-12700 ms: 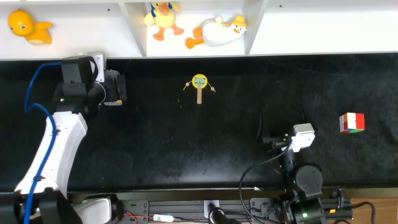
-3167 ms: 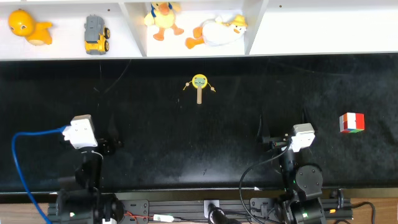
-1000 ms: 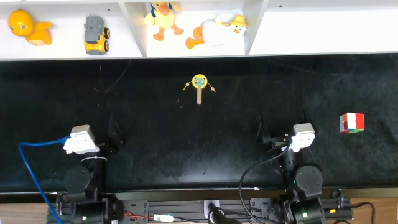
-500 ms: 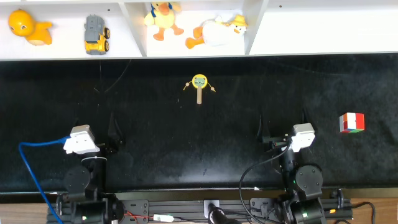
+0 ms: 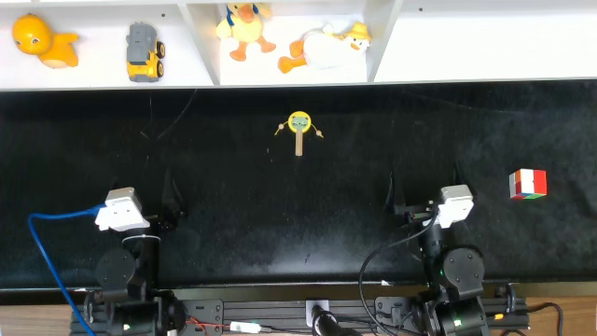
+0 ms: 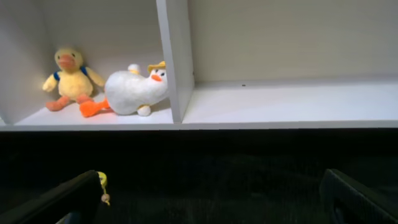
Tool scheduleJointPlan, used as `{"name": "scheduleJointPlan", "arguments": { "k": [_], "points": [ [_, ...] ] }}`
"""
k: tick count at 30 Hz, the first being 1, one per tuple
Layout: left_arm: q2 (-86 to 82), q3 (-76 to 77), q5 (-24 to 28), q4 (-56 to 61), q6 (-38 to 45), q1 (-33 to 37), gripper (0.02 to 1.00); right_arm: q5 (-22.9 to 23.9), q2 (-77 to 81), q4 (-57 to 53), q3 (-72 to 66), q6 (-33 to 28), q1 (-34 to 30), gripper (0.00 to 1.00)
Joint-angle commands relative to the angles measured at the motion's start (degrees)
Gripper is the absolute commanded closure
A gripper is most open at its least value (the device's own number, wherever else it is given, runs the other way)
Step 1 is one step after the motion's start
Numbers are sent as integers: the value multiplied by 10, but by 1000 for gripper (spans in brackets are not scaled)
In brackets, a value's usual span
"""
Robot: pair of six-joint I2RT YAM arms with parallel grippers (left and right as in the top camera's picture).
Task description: Store Toys
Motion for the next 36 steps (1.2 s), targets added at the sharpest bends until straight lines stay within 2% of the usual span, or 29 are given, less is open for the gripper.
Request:
{"name": "scheduleJointPlan", "arguments": {
  "k": [1, 4, 8, 18, 24, 26, 29, 36],
  "points": [
    [-6, -4, 0, 3, -2, -1, 23, 0, -5, 2, -7, 104, 3, 7],
    [-6, -4, 0, 3, -2, -1, 20, 0, -5, 2, -7, 144, 3, 5],
    [-6, -4, 0, 3, -2, -1, 23, 0, -5, 2, -7, 145, 3, 7],
    [-6, -4, 0, 3, -2, -1, 20, -67, -5, 2, -7, 155, 3, 5],
    [-6, -4, 0, 3, -2, -1, 20, -150, 3, -19, 14, 140, 3, 3],
    [-6, -4, 0, 3, -2, -1, 20, -151, 18, -50, 43, 139, 3, 5],
    [-6, -4, 0, 3, -2, -1, 23, -147, 62, -96, 102, 106, 3, 3],
    [-6, -4, 0, 3, -2, -1, 20, -149, 221, -126, 223, 56, 3, 3]
  ]
}}
